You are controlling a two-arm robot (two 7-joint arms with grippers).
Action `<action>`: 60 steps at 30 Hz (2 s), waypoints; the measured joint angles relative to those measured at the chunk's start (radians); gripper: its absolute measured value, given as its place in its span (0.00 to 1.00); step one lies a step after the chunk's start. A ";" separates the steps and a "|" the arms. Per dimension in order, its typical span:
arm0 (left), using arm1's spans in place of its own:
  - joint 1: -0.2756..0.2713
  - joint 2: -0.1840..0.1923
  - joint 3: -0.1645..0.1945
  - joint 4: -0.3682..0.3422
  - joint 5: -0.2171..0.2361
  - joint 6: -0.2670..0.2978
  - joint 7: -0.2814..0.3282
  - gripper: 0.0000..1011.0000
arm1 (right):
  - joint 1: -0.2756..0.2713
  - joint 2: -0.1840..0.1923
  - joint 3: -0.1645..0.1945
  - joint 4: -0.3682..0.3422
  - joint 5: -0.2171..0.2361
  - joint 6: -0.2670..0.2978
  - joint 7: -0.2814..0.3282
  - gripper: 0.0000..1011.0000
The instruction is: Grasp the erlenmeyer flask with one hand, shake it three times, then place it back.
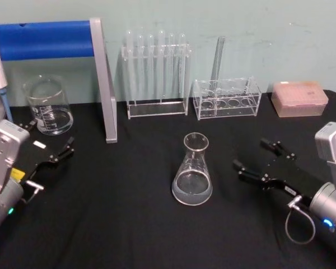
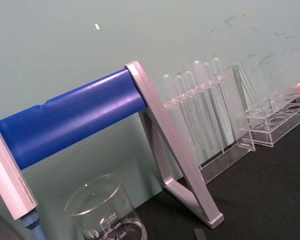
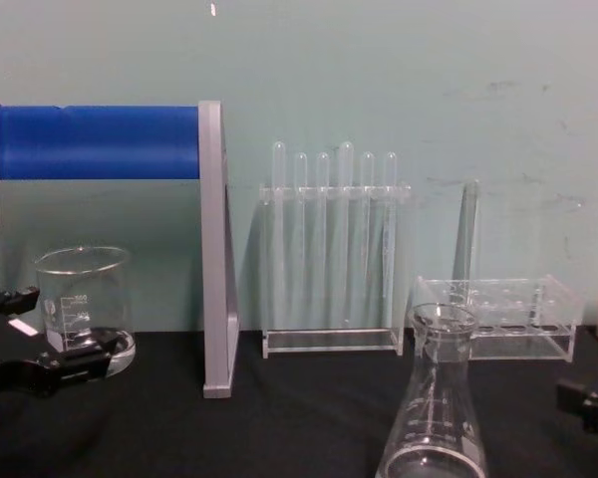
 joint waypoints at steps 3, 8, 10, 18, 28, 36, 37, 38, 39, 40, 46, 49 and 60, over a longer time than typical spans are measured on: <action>0.000 0.000 0.000 0.000 0.000 0.000 0.000 0.99 | 0.000 -0.003 -0.004 -0.003 0.005 -0.002 0.027 0.99; 0.000 0.000 0.000 0.000 0.000 0.000 0.000 0.99 | 0.003 -0.011 -0.008 -0.004 0.016 -0.012 0.091 0.99; 0.000 0.000 0.000 0.000 0.000 0.000 0.000 0.99 | 0.006 -0.014 -0.009 -0.001 0.019 -0.013 0.107 0.99; 0.000 0.000 0.000 0.000 0.000 0.000 0.000 0.99 | 0.045 -0.049 -0.024 0.035 0.017 -0.015 0.175 0.99; 0.000 0.000 0.000 0.000 0.000 0.000 0.000 0.99 | 0.098 -0.105 -0.049 0.083 -0.018 -0.018 0.222 0.99; 0.000 0.000 0.000 0.000 0.000 0.000 0.000 0.99 | 0.123 -0.140 -0.055 0.106 -0.037 -0.018 0.240 0.99; 0.000 0.000 0.000 0.000 0.000 0.000 0.000 0.99 | 0.126 -0.143 -0.055 0.109 -0.038 -0.018 0.241 0.99; 0.000 0.000 0.000 0.000 0.000 0.000 0.000 0.99 | 0.131 -0.149 -0.056 0.115 -0.038 -0.018 0.242 0.99; 0.000 0.000 0.000 0.000 0.000 0.000 0.000 0.99 | 0.131 -0.149 -0.056 0.115 -0.038 -0.018 0.242 0.99; 0.000 0.000 0.000 0.000 0.000 0.000 0.000 0.99 | 0.136 -0.155 -0.056 0.121 -0.039 -0.017 0.243 0.99; 0.000 0.000 0.000 0.000 0.000 0.000 0.000 0.99 | 0.154 -0.174 -0.058 0.140 -0.037 -0.015 0.251 0.99; 0.000 0.000 0.000 0.000 0.000 0.000 0.000 0.99 | 0.163 -0.183 -0.062 0.149 -0.037 -0.014 0.255 0.99; 0.000 0.000 0.000 0.000 0.000 0.000 0.000 0.99 | 0.186 -0.205 -0.071 0.176 -0.047 -0.010 0.250 0.99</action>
